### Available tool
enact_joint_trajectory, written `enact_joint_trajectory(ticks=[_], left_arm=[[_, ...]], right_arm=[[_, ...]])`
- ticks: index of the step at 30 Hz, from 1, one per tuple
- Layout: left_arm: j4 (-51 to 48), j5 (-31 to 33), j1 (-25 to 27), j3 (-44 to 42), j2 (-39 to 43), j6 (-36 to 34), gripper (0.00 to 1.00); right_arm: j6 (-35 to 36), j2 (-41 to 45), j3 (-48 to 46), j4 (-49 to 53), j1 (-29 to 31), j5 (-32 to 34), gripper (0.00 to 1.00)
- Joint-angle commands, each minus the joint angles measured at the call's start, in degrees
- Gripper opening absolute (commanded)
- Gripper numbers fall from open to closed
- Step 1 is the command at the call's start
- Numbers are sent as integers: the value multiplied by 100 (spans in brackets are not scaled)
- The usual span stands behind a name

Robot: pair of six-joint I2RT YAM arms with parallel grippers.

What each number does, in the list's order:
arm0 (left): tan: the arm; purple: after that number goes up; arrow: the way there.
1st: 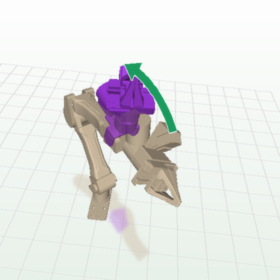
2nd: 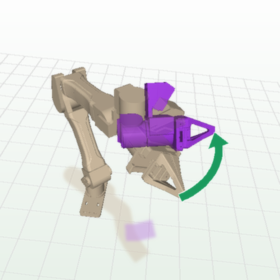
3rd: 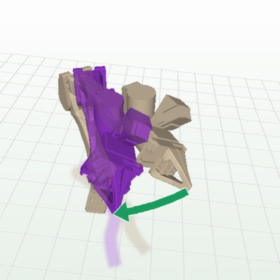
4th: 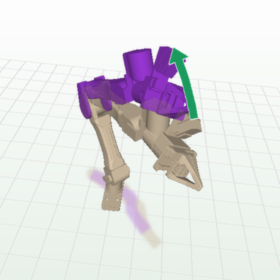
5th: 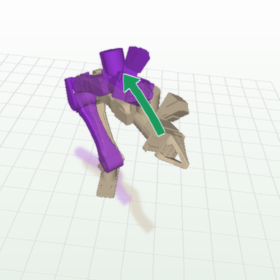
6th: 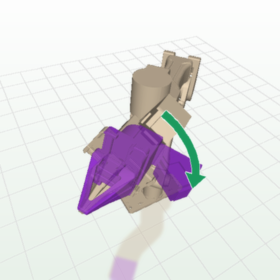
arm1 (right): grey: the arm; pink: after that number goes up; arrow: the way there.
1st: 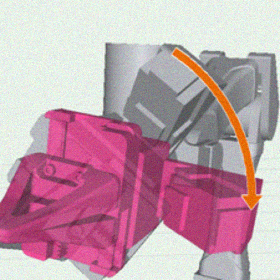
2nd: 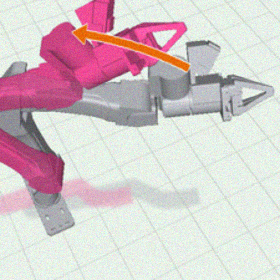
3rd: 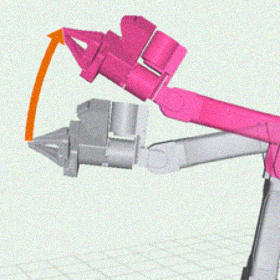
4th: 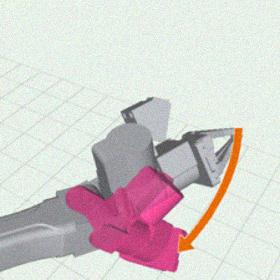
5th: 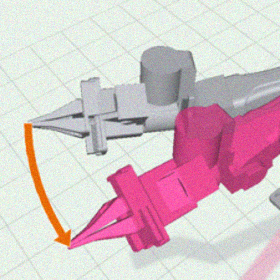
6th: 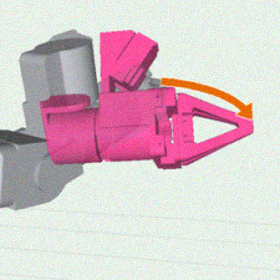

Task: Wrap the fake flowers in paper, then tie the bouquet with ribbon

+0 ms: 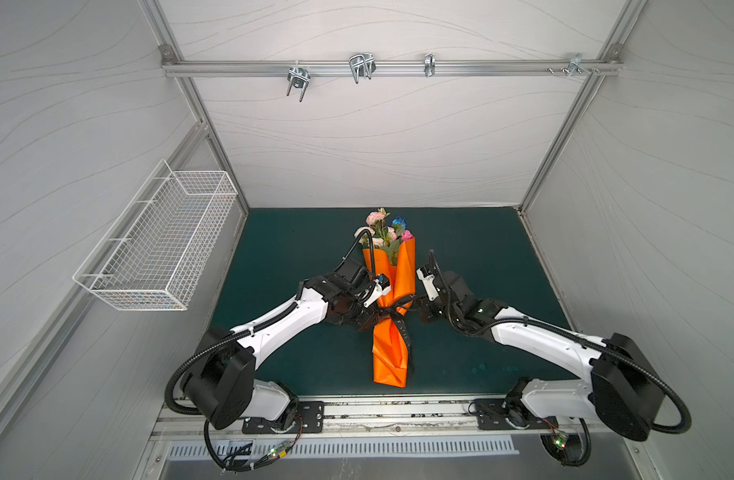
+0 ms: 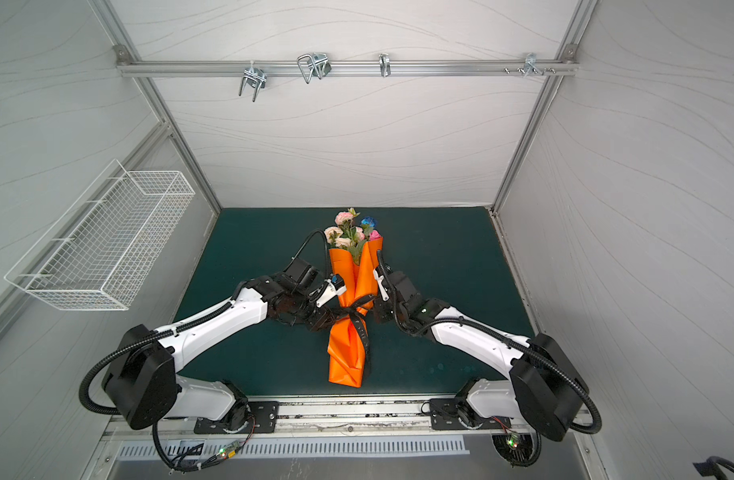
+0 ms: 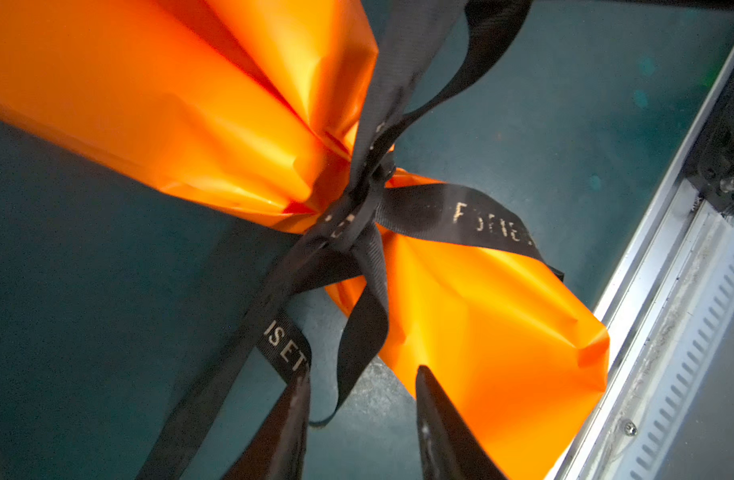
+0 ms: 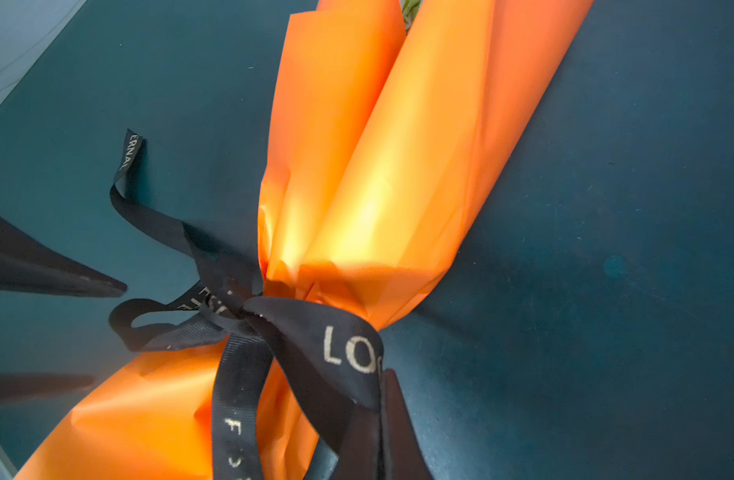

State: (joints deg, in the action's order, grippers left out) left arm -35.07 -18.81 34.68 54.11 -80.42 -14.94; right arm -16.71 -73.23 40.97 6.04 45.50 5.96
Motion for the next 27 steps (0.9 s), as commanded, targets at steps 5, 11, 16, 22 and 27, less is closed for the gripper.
enact_joint_trajectory(ticks=[5, 11, 16, 22, 27], left_arm=[[81, 34, 30, 219, -269, -202, 41], [59, 45, 30, 309, -489, -145, 37], [35, 16, 31, 411, -632, -76, 13], [-181, 119, 32, 672, -584, 78, 0], [-440, 73, 28, 879, -604, 378, 0]], right_arm=[[-26, -56, 86, -28, 11, -80, 0], [-23, -76, 77, -39, 21, -88, 0], [-25, -67, 75, -42, 25, -86, 0], [-97, 6, 74, 8, 34, 54, 0], [-261, 33, 96, 208, 21, 364, 0]])
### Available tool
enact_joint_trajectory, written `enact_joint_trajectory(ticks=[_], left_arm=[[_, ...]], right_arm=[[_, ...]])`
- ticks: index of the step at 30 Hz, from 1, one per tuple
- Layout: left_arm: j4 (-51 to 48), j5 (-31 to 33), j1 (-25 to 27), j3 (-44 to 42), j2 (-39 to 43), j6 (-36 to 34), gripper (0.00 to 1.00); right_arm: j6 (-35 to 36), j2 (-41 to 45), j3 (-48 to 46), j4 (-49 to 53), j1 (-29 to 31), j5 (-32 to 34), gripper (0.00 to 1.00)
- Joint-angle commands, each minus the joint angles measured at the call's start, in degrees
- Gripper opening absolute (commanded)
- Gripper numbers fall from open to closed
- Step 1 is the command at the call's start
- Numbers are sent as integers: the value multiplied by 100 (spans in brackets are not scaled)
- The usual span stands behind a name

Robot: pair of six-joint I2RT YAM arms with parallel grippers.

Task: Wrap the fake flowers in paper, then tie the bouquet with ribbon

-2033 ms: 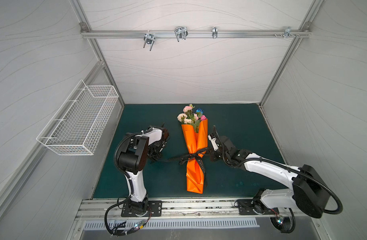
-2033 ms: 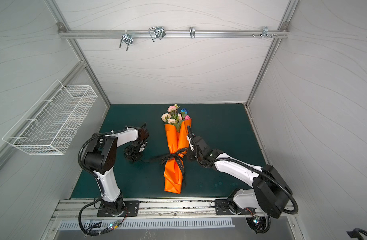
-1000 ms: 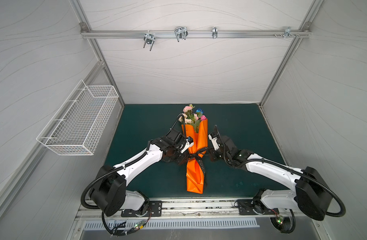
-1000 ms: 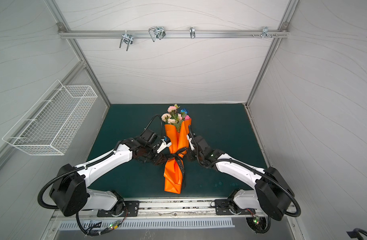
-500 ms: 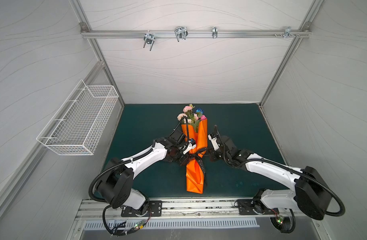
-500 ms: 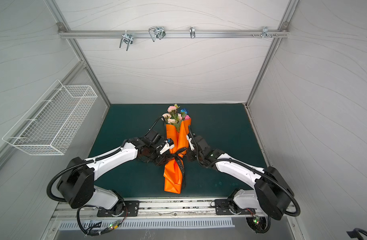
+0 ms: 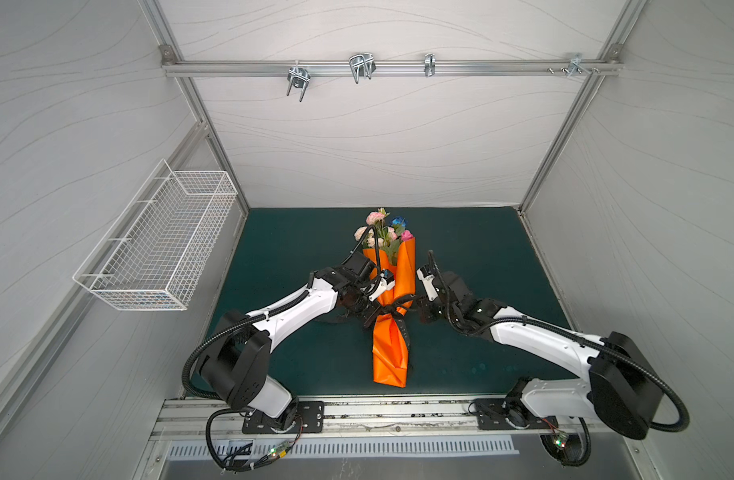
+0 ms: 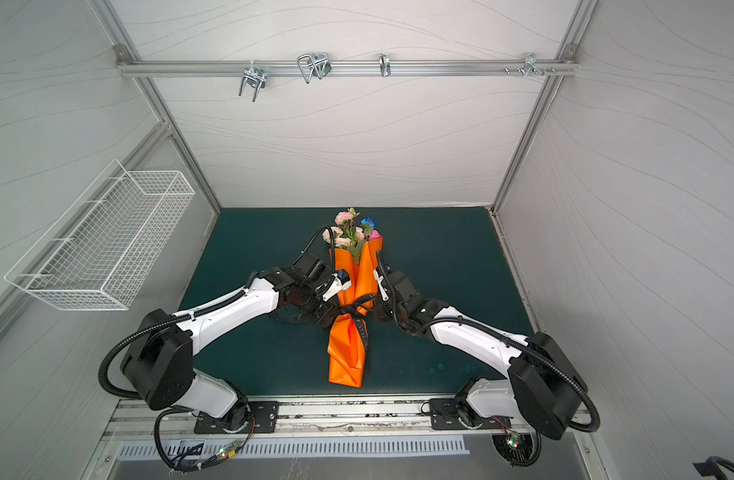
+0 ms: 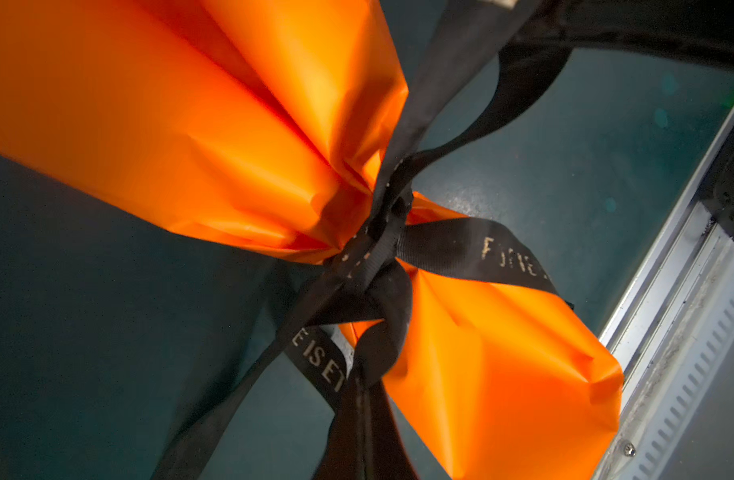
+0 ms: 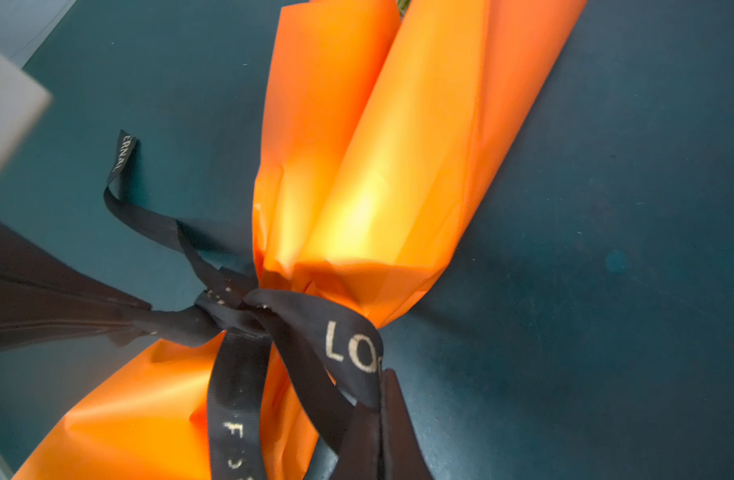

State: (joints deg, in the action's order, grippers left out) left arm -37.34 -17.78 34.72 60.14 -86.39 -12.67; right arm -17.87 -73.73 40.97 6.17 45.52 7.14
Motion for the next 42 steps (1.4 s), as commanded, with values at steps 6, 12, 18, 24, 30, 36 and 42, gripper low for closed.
enact_joint_trajectory(ticks=[6, 12, 18, 24, 30, 36, 42], left_arm=[[-630, -155, 27, 428, -195, 727, 0], [-712, 0, 26, 385, -299, 1085, 0], [-669, 222, 22, 428, -451, 1326, 0], [-610, 266, -11, 433, -583, 1452, 0], [-458, 285, -184, 342, -513, 1618, 0], [-354, 255, -224, 333, -413, 1615, 0], [-355, 273, -222, 336, -545, 1623, 0]], right_arm=[[-409, 104, 32, 381, 10, 557, 0], [-567, 167, -53, 454, -46, 723, 0], [-644, 40, -73, 521, -105, 736, 0], [-801, -44, -156, 562, -273, 653, 0], [-889, -124, -171, 590, -433, 539, 0], [-900, -278, -171, 535, -479, 448, 0], [-976, -361, -224, 499, -505, 449, 0]])
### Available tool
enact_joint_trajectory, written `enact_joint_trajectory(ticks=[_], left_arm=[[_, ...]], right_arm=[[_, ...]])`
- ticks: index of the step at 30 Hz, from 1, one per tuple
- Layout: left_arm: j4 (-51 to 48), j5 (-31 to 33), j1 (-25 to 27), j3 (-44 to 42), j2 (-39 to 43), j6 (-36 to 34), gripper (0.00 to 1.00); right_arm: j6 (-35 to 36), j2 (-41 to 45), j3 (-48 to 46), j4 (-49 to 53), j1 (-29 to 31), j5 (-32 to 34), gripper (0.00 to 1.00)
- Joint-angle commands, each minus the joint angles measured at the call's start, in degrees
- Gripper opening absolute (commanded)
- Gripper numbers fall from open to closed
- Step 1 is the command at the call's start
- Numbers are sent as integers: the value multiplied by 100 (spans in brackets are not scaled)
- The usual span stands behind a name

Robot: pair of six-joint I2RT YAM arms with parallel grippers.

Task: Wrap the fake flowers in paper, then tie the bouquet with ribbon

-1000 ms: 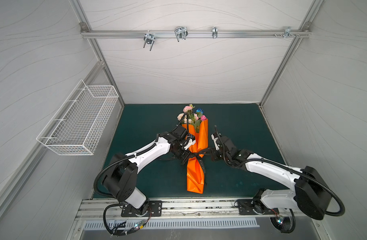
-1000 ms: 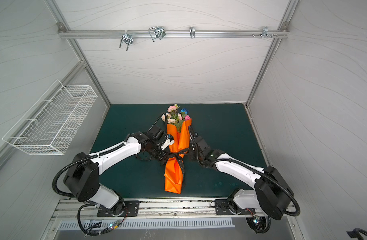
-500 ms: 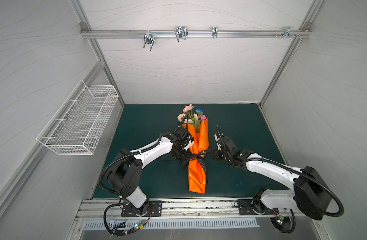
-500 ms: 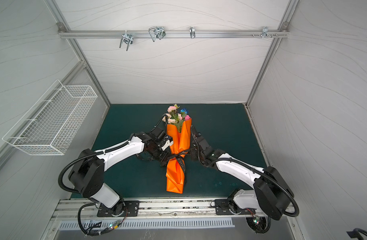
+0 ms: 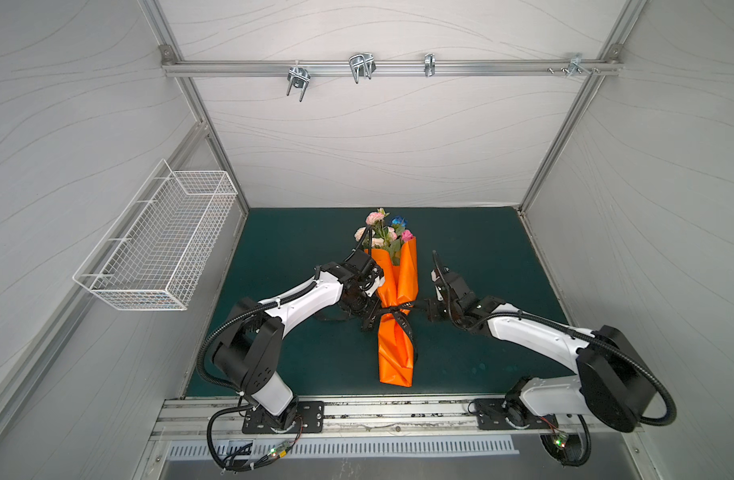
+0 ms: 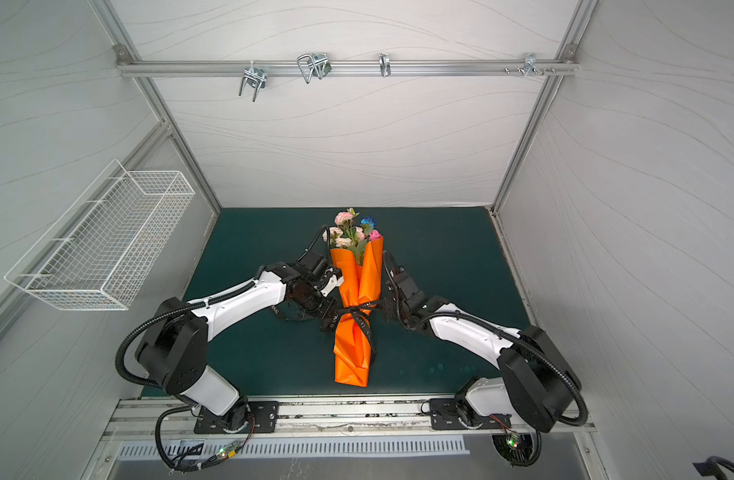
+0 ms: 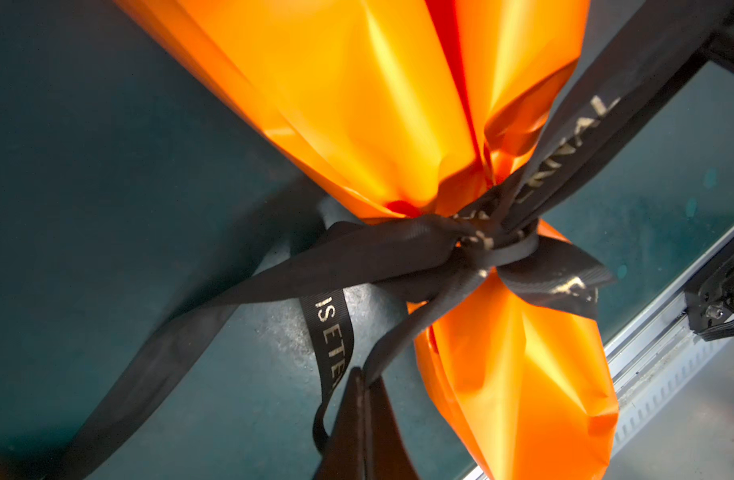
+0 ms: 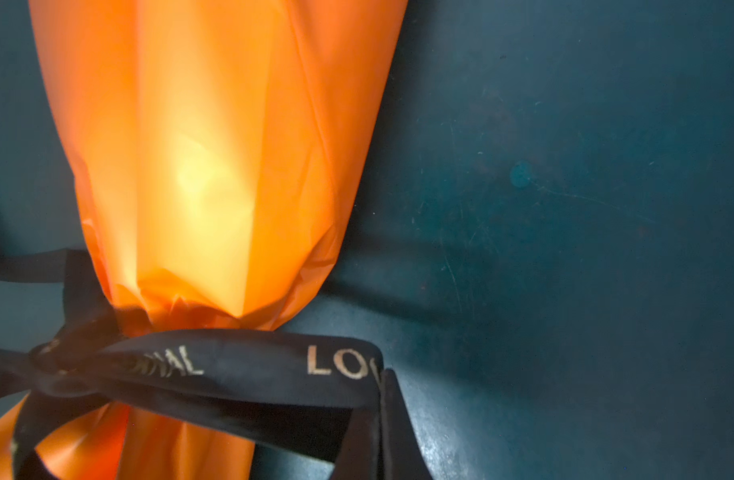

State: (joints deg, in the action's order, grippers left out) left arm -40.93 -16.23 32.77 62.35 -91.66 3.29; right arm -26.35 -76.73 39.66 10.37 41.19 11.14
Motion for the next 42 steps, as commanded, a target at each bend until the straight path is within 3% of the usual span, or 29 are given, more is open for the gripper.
enact_joint_trajectory(ticks=[1, 19, 42], left_arm=[[12, 137, -34, 113, -23, 39, 0], [127, 349, -108, -20, 6, 118, 0], [482, 360, -543, -332, -135, 359, 0]], right_arm=[[-159, -59, -122, 79, -84, 55, 0], [-402, -112, -416, -103, -498, -156, 0], [-425, -788, 74, 0, -720, -145, 0]])
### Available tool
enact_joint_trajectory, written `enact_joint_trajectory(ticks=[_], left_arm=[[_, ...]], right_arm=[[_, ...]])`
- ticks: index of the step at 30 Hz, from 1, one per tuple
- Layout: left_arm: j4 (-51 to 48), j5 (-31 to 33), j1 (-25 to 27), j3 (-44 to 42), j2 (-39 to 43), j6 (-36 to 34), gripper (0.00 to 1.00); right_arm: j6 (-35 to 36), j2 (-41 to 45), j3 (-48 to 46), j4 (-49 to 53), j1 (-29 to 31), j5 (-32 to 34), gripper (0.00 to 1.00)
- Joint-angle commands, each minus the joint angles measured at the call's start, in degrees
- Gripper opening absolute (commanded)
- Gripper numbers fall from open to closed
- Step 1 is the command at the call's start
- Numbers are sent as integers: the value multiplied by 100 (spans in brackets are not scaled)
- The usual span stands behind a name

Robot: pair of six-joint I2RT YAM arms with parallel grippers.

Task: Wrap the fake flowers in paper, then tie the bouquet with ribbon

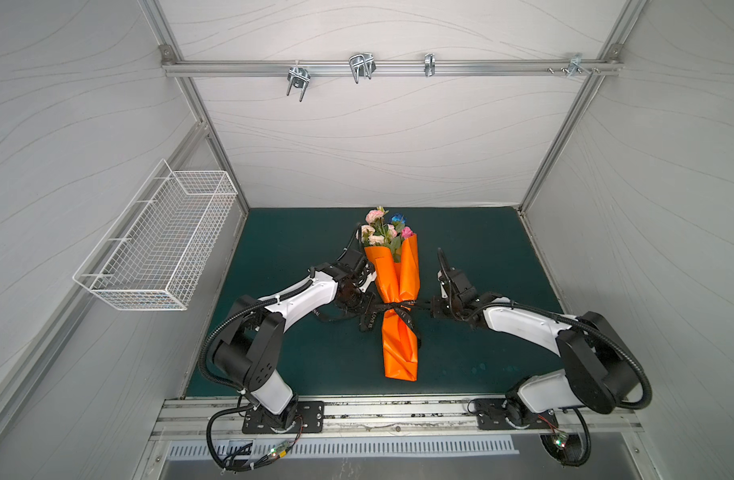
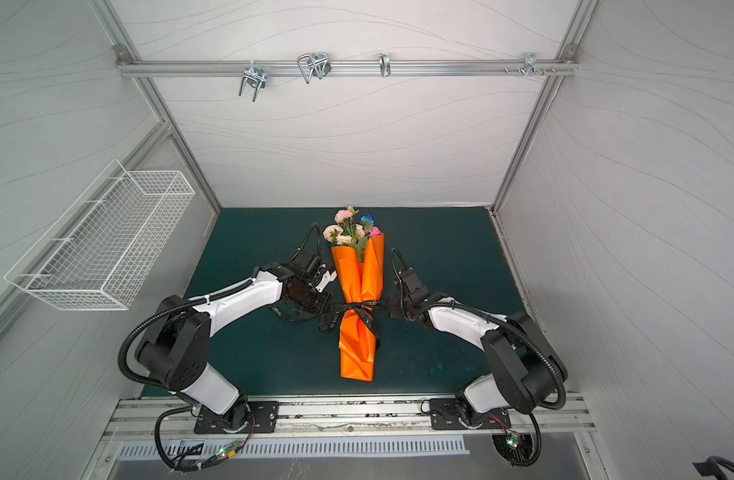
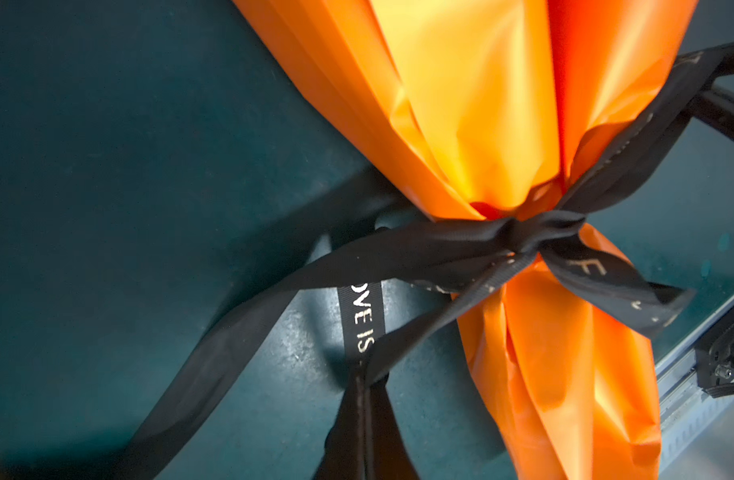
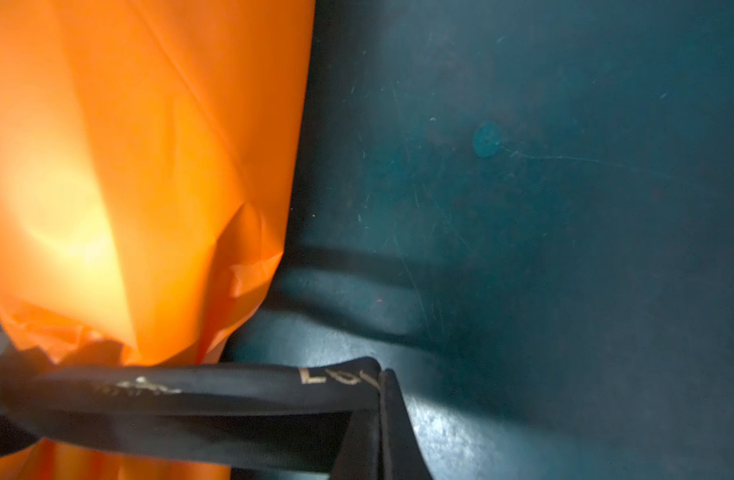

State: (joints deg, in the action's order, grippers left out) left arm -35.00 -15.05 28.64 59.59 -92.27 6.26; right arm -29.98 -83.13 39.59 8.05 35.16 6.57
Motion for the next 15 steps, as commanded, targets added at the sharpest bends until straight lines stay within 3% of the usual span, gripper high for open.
enact_joint_trajectory(ticks=[1, 15], left_arm=[[-84, 240, -159, -73, -81, 59, 0], [6, 375, -772, 315, -386, -131, 0]], right_arm=[[-63, -190, 98, 232, -114, 319, 0], [392, -1032, 887, -71, -277, 186, 0]])
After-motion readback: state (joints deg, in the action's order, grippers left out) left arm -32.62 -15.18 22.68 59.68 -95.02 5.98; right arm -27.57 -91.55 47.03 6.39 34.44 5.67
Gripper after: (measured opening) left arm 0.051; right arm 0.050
